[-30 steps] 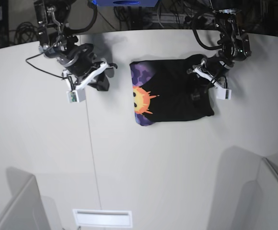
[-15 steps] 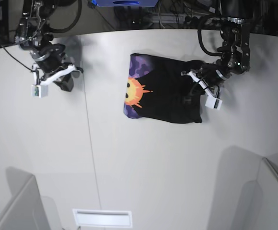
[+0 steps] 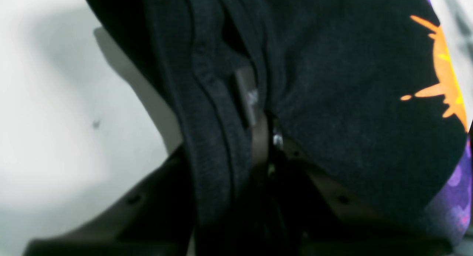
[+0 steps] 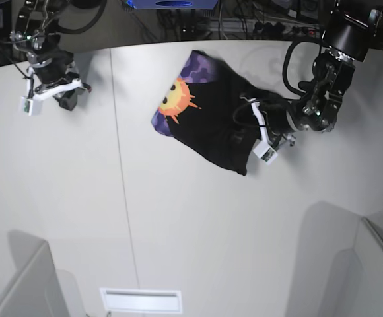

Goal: Fold the T-shirt properly
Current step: 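Flip the bundle over with the left gripper and set it down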

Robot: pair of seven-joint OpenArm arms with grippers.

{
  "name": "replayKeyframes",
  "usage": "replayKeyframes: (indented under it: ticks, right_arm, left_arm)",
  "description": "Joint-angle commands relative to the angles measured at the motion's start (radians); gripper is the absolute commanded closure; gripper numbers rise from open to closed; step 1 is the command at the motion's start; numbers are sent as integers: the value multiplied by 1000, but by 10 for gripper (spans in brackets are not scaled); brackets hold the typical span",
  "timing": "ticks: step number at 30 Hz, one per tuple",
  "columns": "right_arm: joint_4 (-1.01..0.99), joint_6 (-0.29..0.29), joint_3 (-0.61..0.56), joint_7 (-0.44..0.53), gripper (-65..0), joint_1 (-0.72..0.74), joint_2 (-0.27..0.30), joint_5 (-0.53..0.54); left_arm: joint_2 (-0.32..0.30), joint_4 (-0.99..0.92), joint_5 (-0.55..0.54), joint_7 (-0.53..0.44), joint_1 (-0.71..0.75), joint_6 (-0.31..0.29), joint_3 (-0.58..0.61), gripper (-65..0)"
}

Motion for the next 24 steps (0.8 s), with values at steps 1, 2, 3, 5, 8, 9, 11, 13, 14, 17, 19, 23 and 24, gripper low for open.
replayKeyframes:
  ticks: [1, 2, 3, 5, 8, 9, 11, 13, 14, 17, 19, 23, 24]
  right_arm:
    - [17, 10, 17, 19, 0, -5, -1, 12]
    - [17, 10, 20, 20, 0, -9, -6, 12]
    - [17, 10, 24, 20, 0, -12, -6, 12]
    - [17, 10, 26, 20, 0, -20, -12, 12]
    - [17, 10, 28, 22, 0, -32, -20, 12]
    - [17, 10, 29, 22, 0, -37, -20, 12]
    - [17, 10, 29, 22, 0, -40, -32, 12]
    - [17, 10, 49, 22, 0, -43, -58, 12]
    - [17, 10, 63, 22, 0, -43, -74, 12]
    - [17, 10, 87, 22, 0, -44, -104, 9]
    - [17, 10, 92, 22, 0, -46, -112, 10]
    - [17, 10, 94, 22, 0, -64, -118, 10]
    - [17, 10, 94, 22, 0, -66, -120, 10]
  left_arm:
    - [-23, 9, 15, 24, -29, 0, 32, 0]
    - [-34, 9, 15, 24, -52, -2, 69, 0]
    - [-41, 9, 15, 24, -77, -2, 102, 0]
    - [-67, 7, 15, 24, -132, -3, 184, 0]
    - [-90, 7, 15, 24, -206, -3, 285, 0]
    - [-95, 7, 16, 24, -230, -3, 317, 0]
    - [-98, 7, 16, 22, -275, -5, 374, 0]
    - [-104, 6, 18, 22, -312, -6, 425, 0]
    - [-104, 6, 35, 22, -330, -6, 455, 0]
    - [-98, 7, 171, 20, -371, -40, 546, 0]
    - [-92, 9, 277, 20, -368, -108, 561, 0]
    - [-51, 4, 417, 19, -367, -220, 561, 0]
    - [-44, 4, 438, 17, -367, -220, 561, 0]
